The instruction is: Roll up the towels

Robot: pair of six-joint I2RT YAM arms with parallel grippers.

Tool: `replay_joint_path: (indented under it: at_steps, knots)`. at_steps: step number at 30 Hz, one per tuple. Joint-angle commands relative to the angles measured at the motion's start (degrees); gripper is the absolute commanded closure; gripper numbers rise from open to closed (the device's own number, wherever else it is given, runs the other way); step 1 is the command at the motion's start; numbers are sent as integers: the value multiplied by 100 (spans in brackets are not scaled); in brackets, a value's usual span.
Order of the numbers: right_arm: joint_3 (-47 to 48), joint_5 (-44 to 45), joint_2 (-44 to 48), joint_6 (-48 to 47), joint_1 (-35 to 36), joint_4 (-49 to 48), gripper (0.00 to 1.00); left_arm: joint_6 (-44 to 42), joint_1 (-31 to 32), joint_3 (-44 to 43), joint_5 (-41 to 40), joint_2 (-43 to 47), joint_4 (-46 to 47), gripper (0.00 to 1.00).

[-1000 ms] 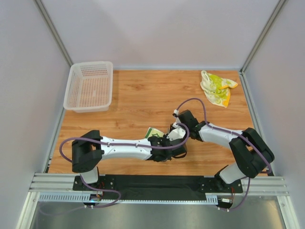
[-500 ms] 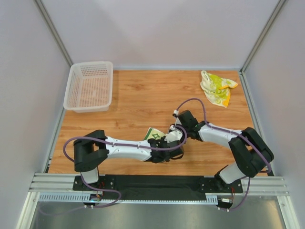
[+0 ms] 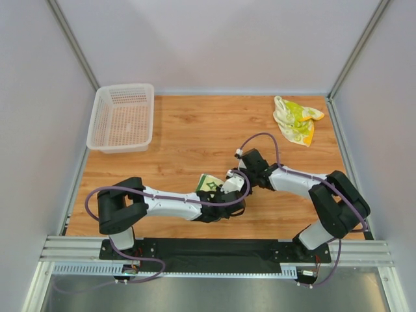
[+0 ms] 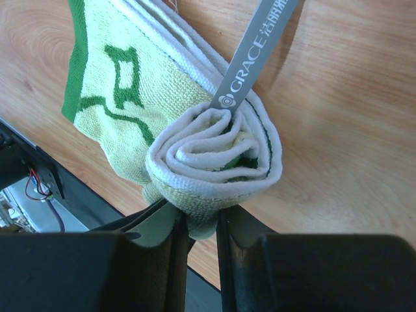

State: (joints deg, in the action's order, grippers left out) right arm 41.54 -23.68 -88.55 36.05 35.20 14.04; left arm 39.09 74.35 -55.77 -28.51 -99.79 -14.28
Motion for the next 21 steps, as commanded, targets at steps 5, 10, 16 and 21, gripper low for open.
replay_joint_path:
  at_steps: [5, 10, 16, 21]
  knots:
    - [205, -31, -171, -116, 40, 230, 95, 222, -122, 601, 654, -1024, 373, 74]
    - [249, 21, -66, -203, 40, 406, 69, 274, -157, 839, 786, -1034, 628, 89]
    - [460, 136, 232, -476, -215, 862, 41, 353, -219, 1006, 1102, -394, 585, 98]
    - [924, 4, 593, -687, -776, 1362, 35, 494, -236, 980, 1453, 82, 436, 98]
